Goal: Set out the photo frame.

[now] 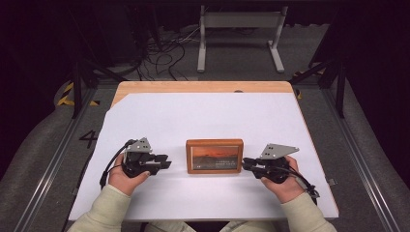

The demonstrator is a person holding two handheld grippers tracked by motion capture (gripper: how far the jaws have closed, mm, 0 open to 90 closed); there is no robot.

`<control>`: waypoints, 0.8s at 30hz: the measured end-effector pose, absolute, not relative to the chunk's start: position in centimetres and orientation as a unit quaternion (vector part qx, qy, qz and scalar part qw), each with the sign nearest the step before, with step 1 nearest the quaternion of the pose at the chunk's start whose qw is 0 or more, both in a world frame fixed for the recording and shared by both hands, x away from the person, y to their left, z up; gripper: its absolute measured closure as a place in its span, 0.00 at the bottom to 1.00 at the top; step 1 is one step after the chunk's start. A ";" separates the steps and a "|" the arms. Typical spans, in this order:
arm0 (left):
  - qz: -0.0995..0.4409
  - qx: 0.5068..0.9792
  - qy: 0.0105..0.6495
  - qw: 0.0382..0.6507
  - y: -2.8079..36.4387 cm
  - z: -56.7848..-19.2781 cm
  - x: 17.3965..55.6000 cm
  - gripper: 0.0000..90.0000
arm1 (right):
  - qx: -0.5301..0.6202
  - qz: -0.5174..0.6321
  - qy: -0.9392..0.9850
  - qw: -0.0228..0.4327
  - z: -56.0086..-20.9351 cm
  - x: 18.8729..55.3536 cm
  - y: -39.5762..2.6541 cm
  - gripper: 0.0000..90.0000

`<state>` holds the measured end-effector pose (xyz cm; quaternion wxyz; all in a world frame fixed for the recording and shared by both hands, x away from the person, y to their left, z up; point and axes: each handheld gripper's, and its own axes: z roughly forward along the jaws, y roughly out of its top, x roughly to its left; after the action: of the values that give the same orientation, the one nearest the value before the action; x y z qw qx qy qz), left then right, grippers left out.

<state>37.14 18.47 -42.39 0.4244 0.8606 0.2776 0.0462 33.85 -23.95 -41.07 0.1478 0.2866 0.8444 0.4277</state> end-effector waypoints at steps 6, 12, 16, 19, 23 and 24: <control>0.070 0.850 0.297 0.430 20.2 -42.1 36.8 0.63 | 0.293 0.434 0.836 0.163 -39.7 34.5 -26.0 0.63; 0.094 0.840 0.322 0.426 22.2 -42.3 37.0 0.57 | 0.315 0.432 0.827 0.173 -39.4 35.3 -28.5 0.46; 0.110 0.834 0.336 0.424 23.7 -42.8 37.4 0.53 | 0.333 0.425 0.823 0.176 -39.8 35.6 -29.8 0.36; 0.116 0.831 0.345 0.421 24.4 -43.2 37.6 0.51 | 0.338 0.424 0.821 0.178 -40.1 35.8 -30.4 0.34; 0.119 0.827 0.357 0.418 25.1 -43.7 37.9 0.46 | 0.354 0.426 0.814 0.175 -41.0 36.3 -31.7 0.33; 0.116 0.827 0.361 0.416 25.2 -43.9 37.9 0.45 | 0.357 0.427 0.812 0.176 -41.2 36.4 -32.0 0.33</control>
<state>37.94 25.18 -43.87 0.4160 0.8265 0.3612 0.1155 36.35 -32.05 -41.16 0.1759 0.3575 0.8120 0.4266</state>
